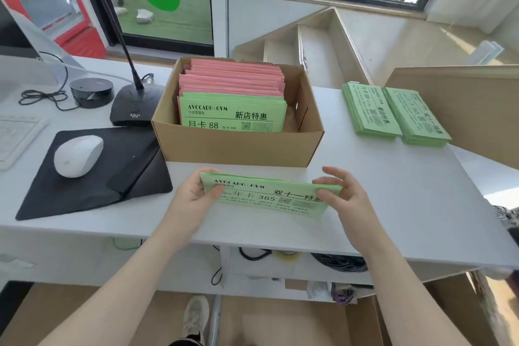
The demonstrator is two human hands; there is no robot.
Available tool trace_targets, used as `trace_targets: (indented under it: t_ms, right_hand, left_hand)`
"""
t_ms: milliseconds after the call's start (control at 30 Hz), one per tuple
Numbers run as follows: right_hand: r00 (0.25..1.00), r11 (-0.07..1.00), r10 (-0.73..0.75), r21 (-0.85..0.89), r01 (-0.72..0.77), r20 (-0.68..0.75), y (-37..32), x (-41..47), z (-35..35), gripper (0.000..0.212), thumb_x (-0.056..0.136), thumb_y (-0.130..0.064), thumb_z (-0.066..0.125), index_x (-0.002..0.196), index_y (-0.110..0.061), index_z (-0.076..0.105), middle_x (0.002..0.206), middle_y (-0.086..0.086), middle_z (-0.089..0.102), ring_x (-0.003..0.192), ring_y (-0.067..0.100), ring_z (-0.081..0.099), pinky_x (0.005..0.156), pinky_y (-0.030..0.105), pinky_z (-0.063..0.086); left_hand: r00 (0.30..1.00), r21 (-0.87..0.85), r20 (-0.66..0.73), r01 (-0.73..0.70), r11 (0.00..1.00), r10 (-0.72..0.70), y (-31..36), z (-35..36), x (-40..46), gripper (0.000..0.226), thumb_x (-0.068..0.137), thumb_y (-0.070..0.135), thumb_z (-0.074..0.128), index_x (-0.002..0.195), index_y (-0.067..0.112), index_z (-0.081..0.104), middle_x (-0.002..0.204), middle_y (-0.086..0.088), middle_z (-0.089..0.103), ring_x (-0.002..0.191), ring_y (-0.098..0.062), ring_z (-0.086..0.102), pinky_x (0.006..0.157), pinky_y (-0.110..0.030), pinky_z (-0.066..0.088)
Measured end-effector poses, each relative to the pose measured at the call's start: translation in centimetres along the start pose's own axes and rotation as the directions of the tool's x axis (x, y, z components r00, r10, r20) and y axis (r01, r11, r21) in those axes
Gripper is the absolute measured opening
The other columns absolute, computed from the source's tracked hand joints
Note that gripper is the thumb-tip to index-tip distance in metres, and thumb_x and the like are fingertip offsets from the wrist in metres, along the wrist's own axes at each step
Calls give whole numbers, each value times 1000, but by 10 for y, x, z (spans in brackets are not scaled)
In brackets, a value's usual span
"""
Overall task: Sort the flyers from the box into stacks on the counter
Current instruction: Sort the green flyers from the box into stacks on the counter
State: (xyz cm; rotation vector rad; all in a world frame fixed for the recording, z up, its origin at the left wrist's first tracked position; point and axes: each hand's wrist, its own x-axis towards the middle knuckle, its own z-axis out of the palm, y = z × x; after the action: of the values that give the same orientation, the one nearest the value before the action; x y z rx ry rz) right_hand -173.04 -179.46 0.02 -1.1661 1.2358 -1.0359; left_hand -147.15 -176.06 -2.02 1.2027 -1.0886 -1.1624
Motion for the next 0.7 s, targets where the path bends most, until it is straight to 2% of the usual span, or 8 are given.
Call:
trace_targets:
  t_ms: [100,200,267,400,467,600,700]
  right_hand:
    - [999,999,-9,50,7,37,10,-2,10,34,75,3,69,100,-21,63,92,-4,65,82,7,62,71,16,48]
    - [999,999,-33,41,32,20,15,-5,16,27,78,6,65,79,-21,63,80,-3,66,81,16,60,76,30,47]
    - [997,998,-65,21,64,33,12,-7,16,31,79,7,64,70,-23,62,75,-2,66,79,17,60,75,33,47]
    - [986,985,-164,59,164,-16,1,-7,3,25,80,9,62,76,-16,60,75,-3,64,74,10,60,69,21,50]
    - [990,989,-139,50,141,-32,6,-6,-4,22,81,8,61,78,-14,58,74,-6,63,72,6,60,67,18,49]
    - [999,1000,-25,-17,24,-25,28,-6,-6,15,84,-1,62,96,-11,64,89,-8,73,85,9,67,72,17,51]
    - [997,999,-42,-19,41,-71,25,-4,-6,16,83,1,63,94,-11,61,90,-3,70,83,9,65,72,19,51]
  left_hand:
    - [1000,12,8,-21,1000,21,-3,5,-1,19,91,-2,48,97,15,54,93,6,65,87,-1,61,77,-13,47]
    - [999,10,-14,-47,999,47,-4,13,-1,19,93,-2,44,97,15,53,91,11,66,87,2,61,76,-13,47]
    - [998,-9,-19,-57,998,57,-3,20,-2,20,94,-2,41,98,14,52,91,13,69,88,2,62,76,-12,47]
    - [994,10,-48,-99,995,100,2,28,-2,21,96,0,38,96,18,49,90,10,60,84,7,57,77,-8,43]
    - [997,70,-26,-76,995,78,-1,29,-1,23,96,1,38,98,20,50,94,12,59,84,11,57,77,-6,42]
    - [999,244,52,-3,970,-10,-18,25,2,35,97,3,38,109,35,48,114,19,59,108,6,53,94,-16,38]
    - [998,287,64,-20,958,2,-18,20,6,36,96,1,40,110,33,50,112,20,62,109,2,55,94,-17,40]
